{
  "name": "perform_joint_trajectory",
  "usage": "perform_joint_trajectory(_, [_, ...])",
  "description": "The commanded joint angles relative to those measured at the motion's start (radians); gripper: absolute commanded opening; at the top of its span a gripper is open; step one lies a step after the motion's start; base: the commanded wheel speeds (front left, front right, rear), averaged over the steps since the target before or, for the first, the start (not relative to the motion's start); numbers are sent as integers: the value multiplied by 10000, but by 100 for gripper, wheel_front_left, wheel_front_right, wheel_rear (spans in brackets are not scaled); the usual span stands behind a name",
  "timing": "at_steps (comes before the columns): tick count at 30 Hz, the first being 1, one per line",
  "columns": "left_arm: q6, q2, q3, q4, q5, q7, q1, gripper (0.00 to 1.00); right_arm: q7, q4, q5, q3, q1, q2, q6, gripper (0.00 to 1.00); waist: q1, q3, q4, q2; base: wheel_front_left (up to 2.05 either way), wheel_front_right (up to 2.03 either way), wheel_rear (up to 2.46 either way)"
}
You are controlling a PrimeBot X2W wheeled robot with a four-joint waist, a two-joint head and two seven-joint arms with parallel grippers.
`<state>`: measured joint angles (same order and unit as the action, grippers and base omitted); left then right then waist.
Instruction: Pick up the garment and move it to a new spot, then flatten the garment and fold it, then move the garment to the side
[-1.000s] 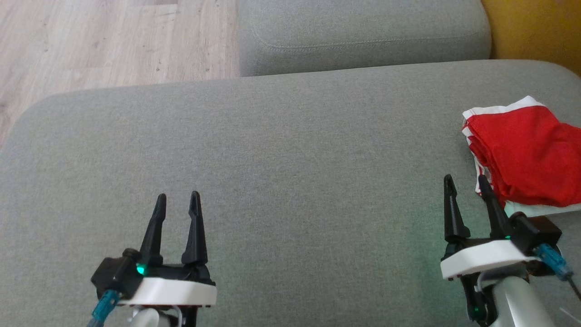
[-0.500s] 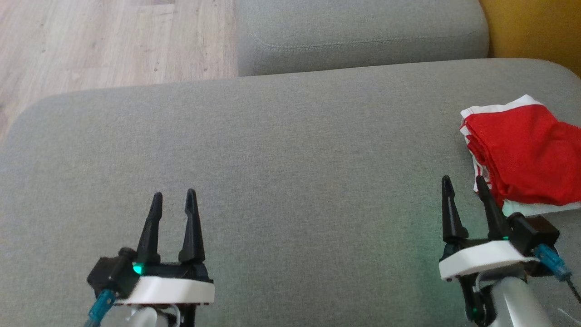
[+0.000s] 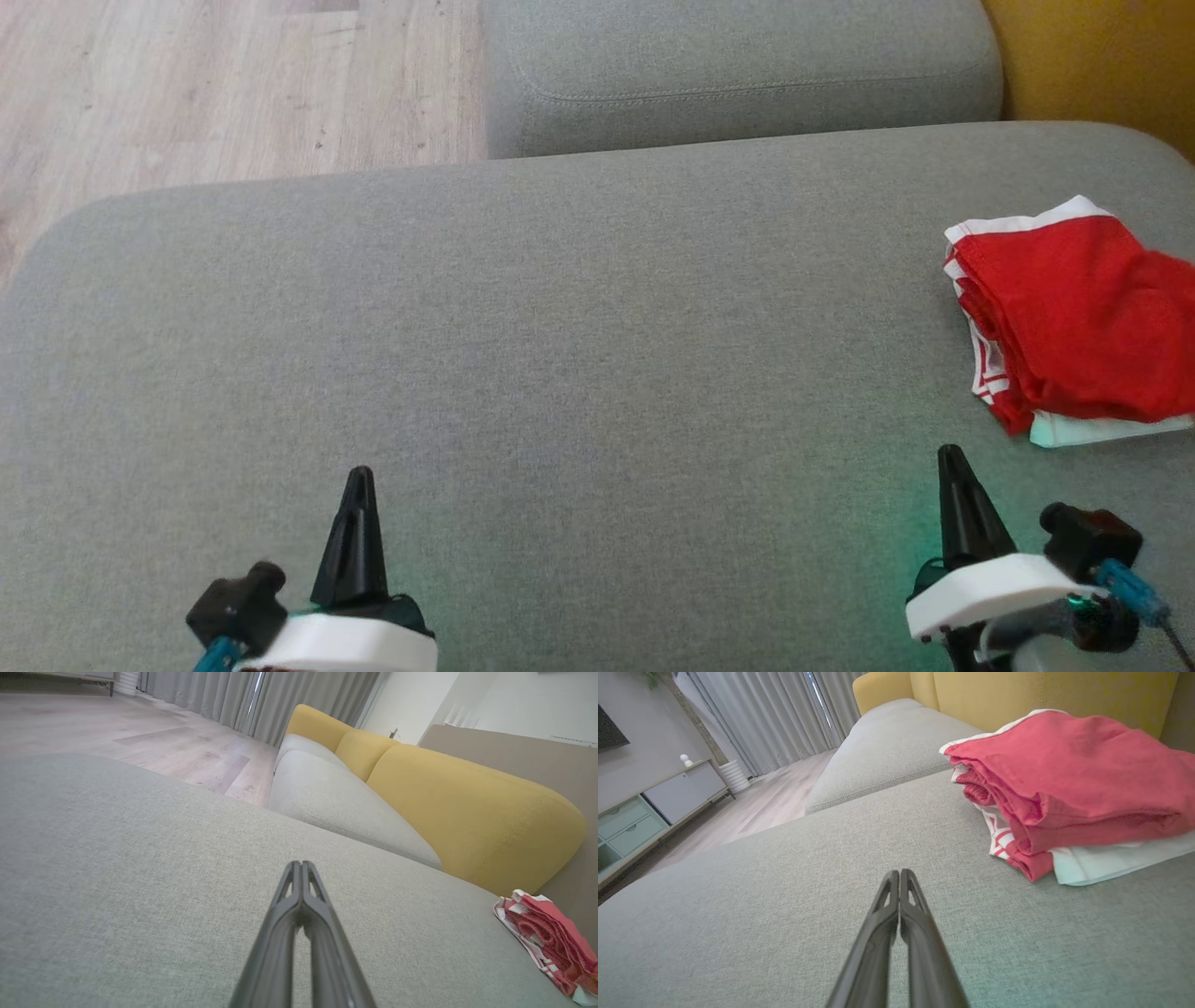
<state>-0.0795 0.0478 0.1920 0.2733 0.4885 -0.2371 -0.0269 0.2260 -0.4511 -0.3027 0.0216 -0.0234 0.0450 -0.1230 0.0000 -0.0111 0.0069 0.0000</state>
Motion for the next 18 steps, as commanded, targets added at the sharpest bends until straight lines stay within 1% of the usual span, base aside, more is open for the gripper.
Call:
perform_joint_trajectory(1, [-40, 31, -181, -320, 302, 87, 421, 0, -112, 405, -360, -69, -428, 17, -12, 0, 0, 2, -1, 0, 0, 0, 0])
perform_joint_trajectory(18, [-106, 72, -527, -311, 1876, 520, 551, 0, -568, 644, -2138, -246, -481, 22, -21, 0, 0, 13, -10, 0, 0, 0, 0])
